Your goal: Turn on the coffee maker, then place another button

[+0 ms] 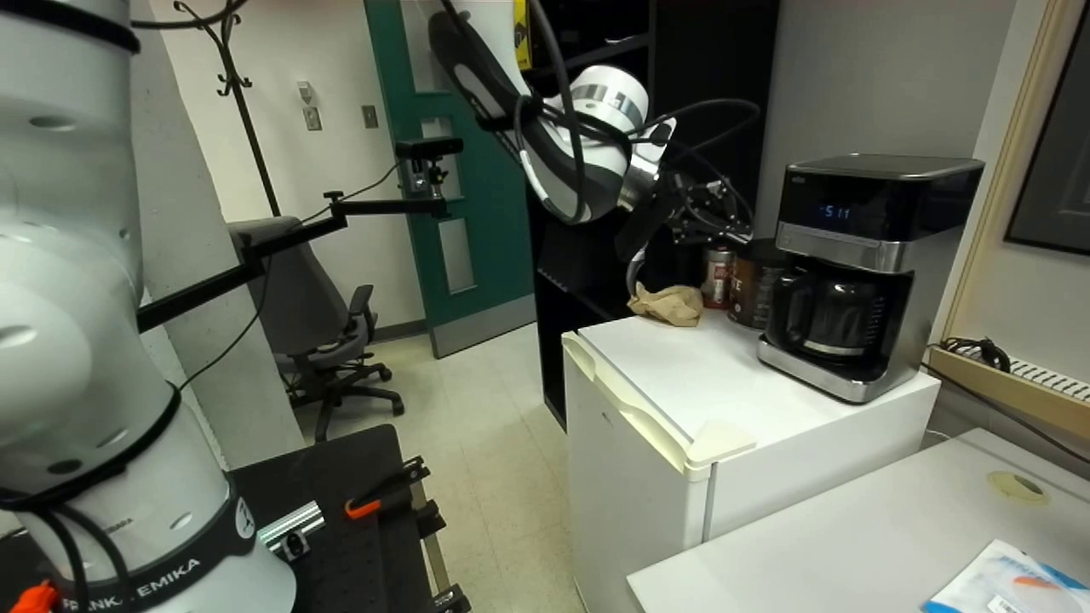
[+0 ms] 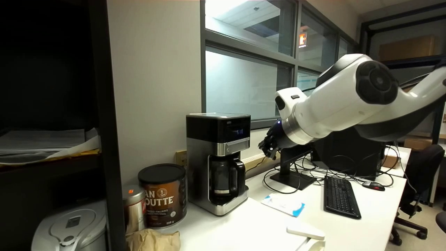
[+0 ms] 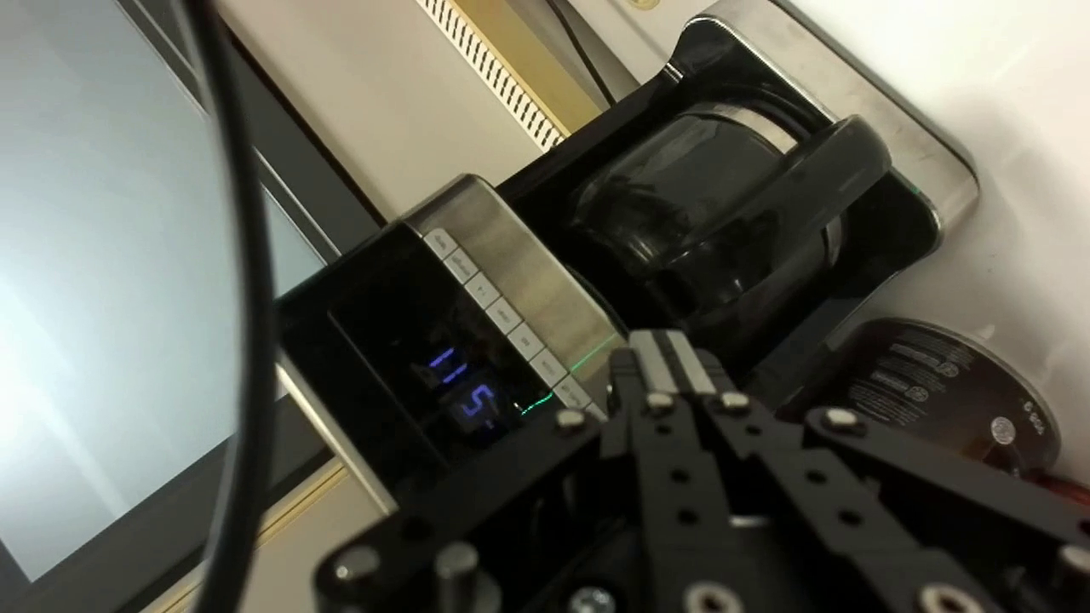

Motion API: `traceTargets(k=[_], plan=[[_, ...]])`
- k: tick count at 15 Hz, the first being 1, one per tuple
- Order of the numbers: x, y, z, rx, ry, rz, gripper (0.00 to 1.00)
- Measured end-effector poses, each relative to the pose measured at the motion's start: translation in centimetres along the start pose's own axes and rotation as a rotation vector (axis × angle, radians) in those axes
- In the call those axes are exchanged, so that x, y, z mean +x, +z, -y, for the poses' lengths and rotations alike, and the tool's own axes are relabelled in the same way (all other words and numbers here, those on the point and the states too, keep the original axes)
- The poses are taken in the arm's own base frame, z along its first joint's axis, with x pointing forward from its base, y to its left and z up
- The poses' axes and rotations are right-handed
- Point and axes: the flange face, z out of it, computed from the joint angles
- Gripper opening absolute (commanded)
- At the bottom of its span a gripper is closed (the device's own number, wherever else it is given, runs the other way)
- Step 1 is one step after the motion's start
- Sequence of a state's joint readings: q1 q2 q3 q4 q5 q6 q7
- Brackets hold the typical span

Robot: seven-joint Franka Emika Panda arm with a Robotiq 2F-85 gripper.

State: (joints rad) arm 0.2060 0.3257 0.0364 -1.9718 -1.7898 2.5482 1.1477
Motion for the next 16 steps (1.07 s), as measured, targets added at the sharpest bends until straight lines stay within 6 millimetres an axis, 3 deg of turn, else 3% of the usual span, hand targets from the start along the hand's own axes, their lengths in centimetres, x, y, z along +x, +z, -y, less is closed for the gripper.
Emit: traceTargets(k=[4, 16], plan=[[0.4, 2.0, 1.3, -0.036, 0.016, 0.006, 0.0], [2.5, 6.6, 1.6, -0.093, 0.057, 0.001, 0.0]])
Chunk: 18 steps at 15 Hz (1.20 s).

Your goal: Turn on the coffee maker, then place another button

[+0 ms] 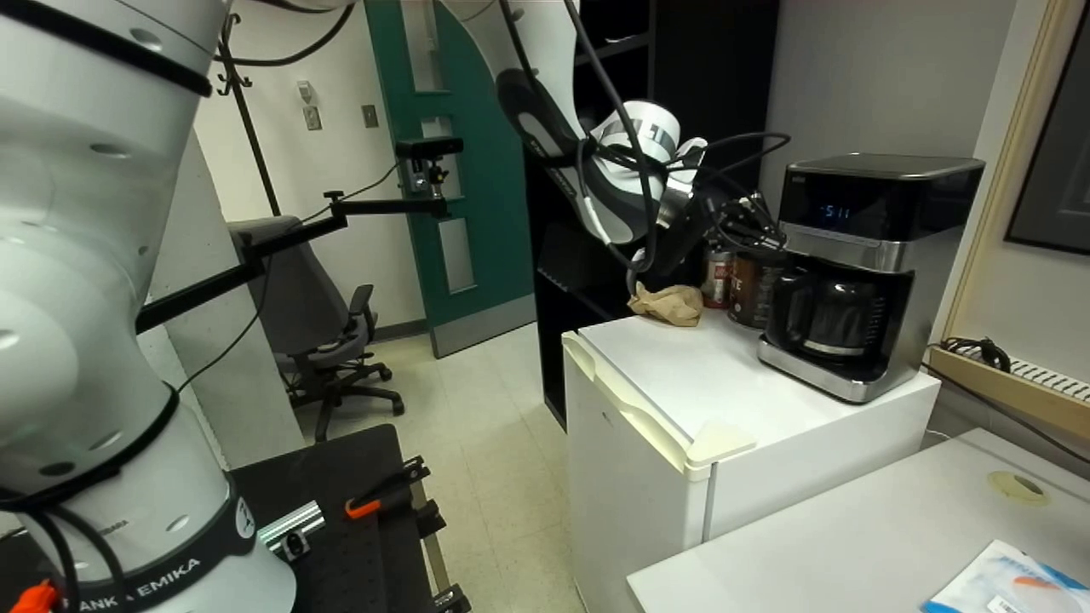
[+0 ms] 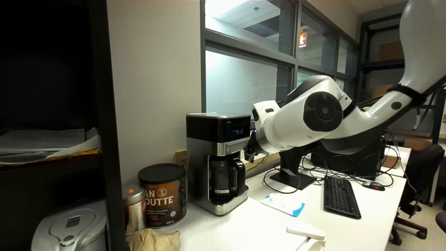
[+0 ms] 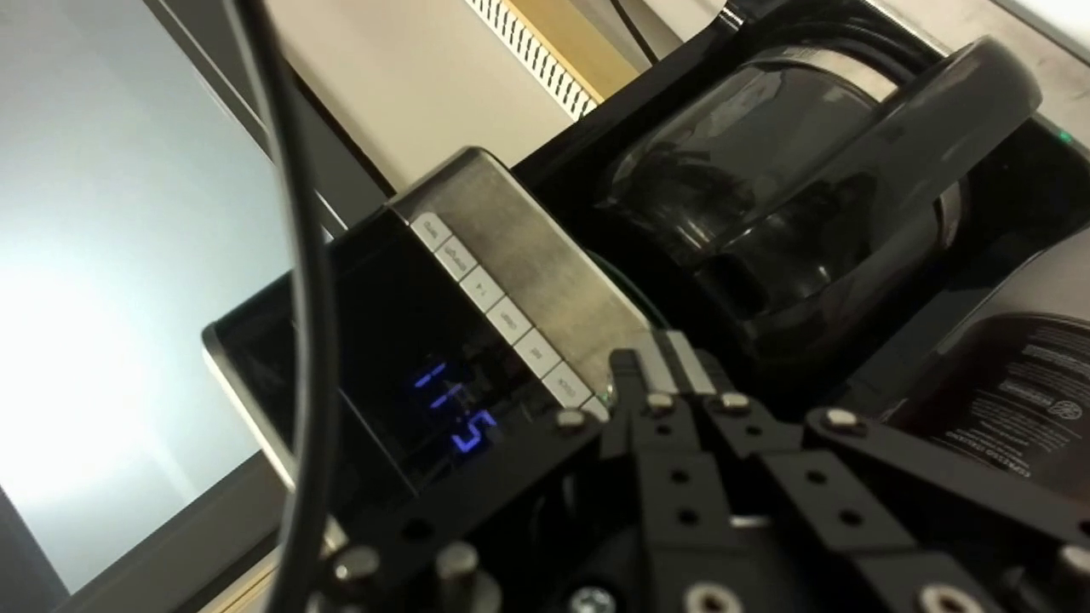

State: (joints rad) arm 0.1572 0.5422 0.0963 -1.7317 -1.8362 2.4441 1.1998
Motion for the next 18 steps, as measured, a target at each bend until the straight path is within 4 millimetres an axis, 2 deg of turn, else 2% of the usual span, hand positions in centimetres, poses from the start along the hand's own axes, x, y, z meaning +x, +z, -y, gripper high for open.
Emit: traceTargets(k=[9, 18], plan=[[1.4, 1.6, 0.0, -0.014, 0.024, -0.014, 0.0], [1.6, 2.3, 0.9, -0.01, 0.027, -0.016, 0.0]])
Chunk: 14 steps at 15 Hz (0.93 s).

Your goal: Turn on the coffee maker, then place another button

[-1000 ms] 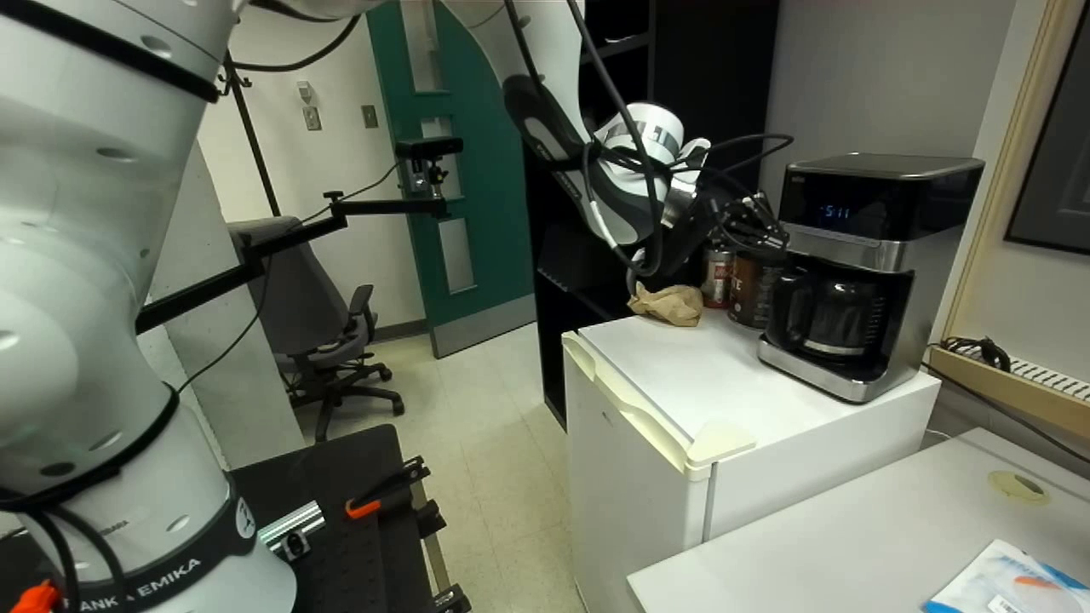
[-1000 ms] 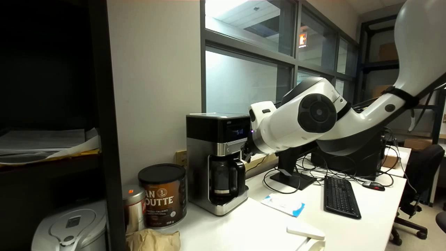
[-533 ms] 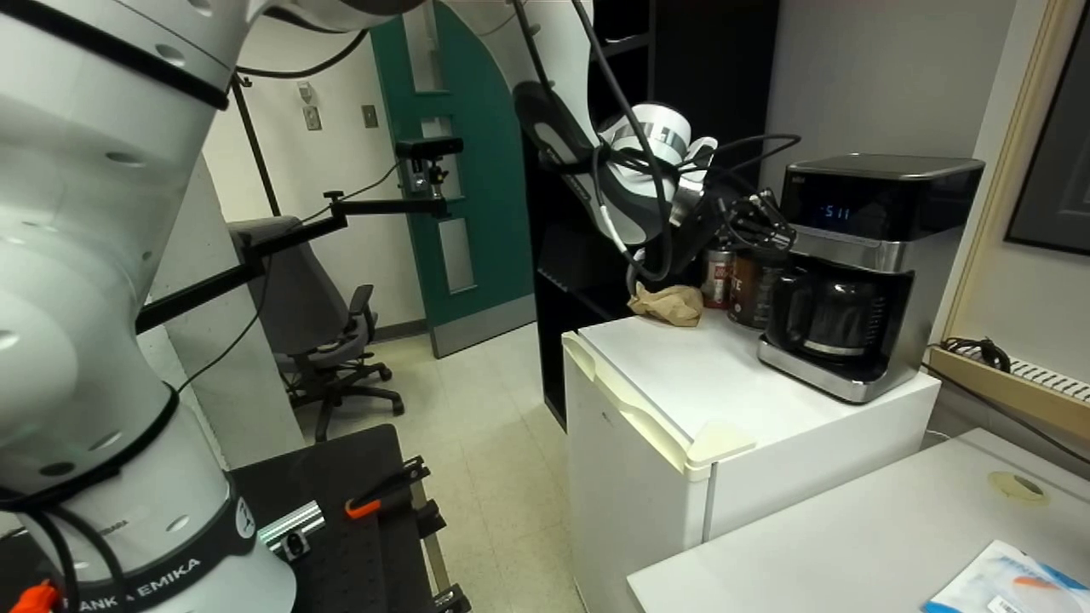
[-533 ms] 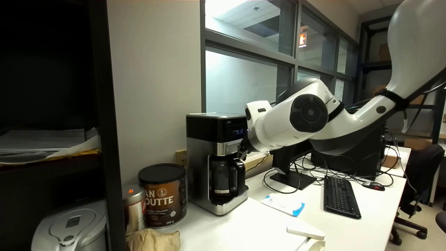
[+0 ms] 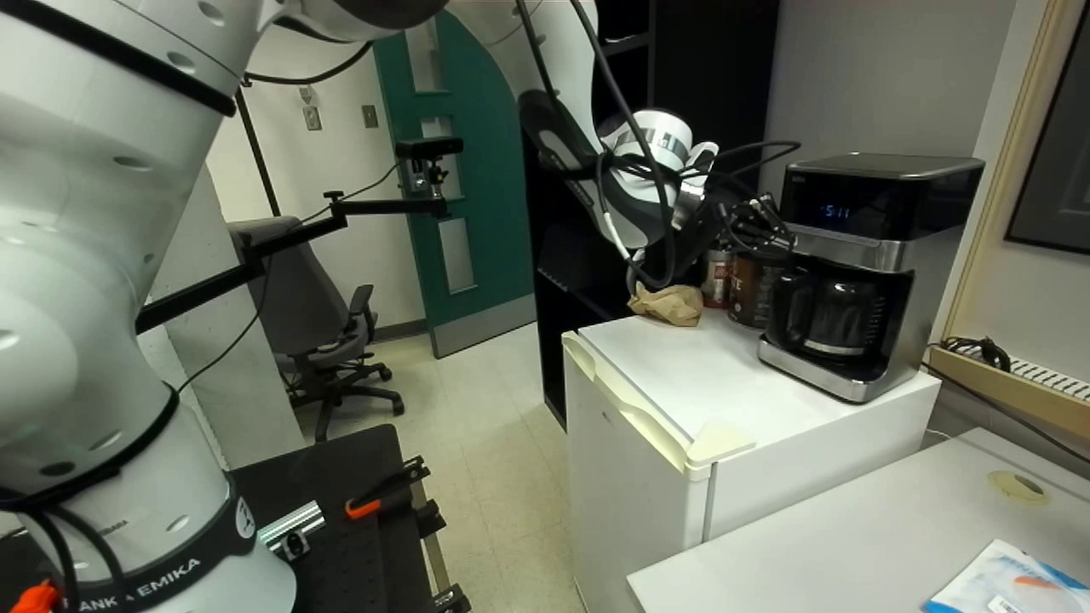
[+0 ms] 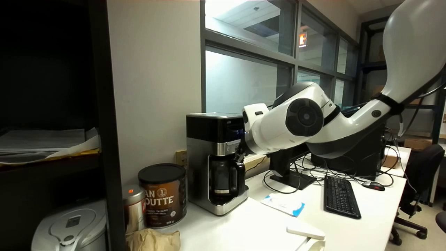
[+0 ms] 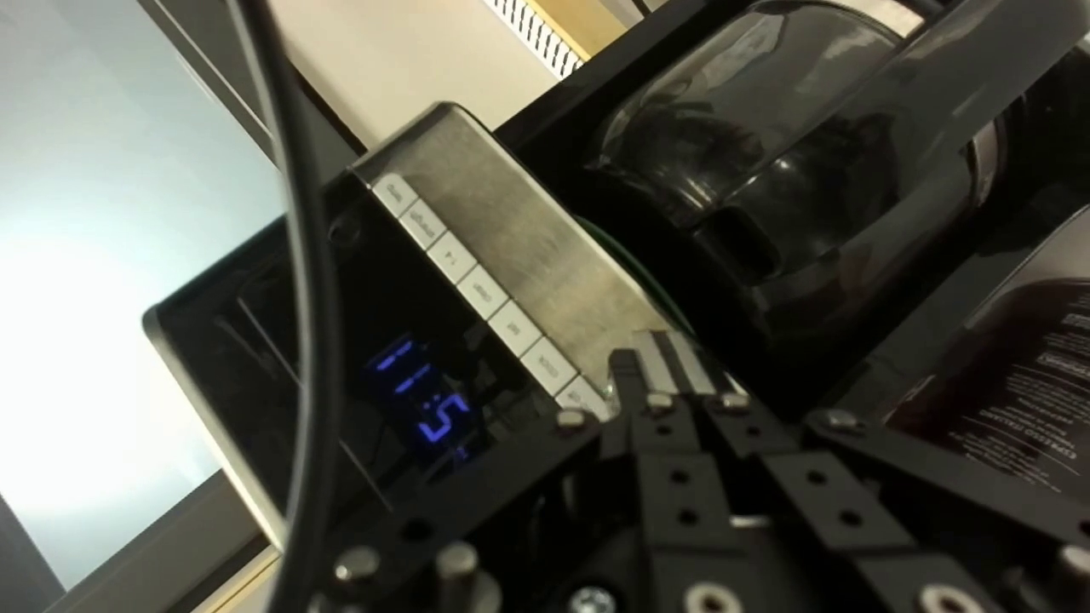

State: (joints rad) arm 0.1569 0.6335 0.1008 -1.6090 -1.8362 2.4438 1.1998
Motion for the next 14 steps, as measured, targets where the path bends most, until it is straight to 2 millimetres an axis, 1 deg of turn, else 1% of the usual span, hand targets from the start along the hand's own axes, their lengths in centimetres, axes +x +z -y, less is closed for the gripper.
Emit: traceTargets(k=[7, 14], plan=[[0.8, 0.0, 0.0, -0.002, 0.009, -0.012, 0.0], [1.2, -0.3, 1.7, 0.019, 0.006, -0.021, 0.0]])
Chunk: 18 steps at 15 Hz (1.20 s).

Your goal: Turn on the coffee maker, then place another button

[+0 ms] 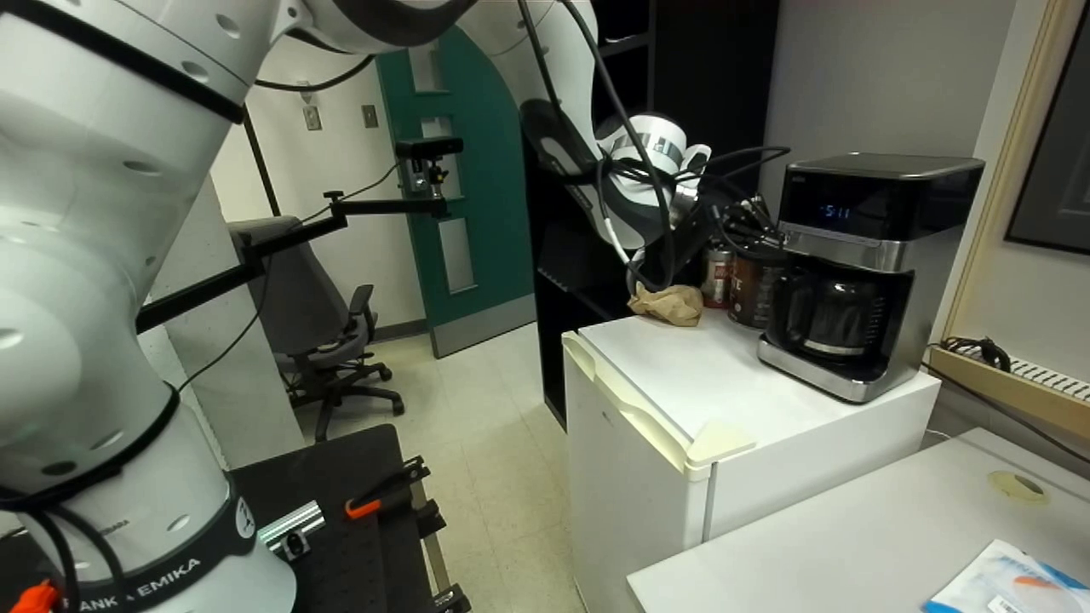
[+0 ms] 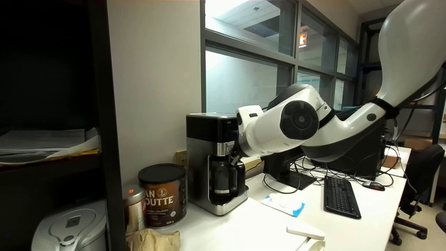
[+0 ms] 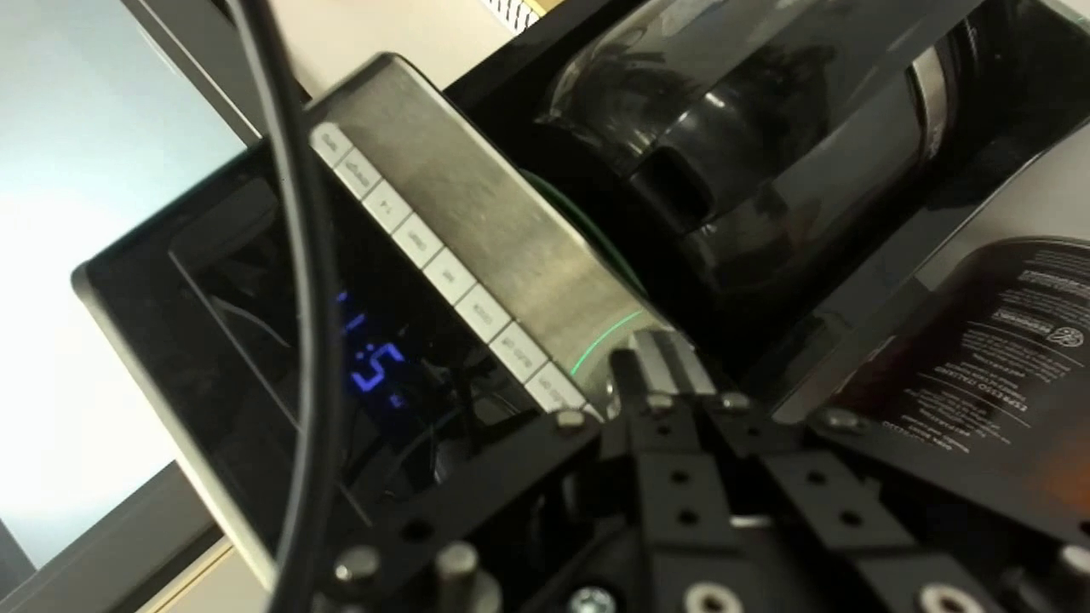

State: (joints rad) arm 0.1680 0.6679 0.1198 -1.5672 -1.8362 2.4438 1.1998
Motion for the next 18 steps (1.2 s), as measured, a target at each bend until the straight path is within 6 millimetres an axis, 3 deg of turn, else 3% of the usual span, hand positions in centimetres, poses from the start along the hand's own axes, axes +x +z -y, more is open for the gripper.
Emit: traceTargets(k=[8, 18], plan=[[0.5, 0.2, 0.5, 0.001, 0.005, -0.008, 0.0], [0.1, 1.0, -0.5, -0.01, 0.014, 0.002, 0.0]])
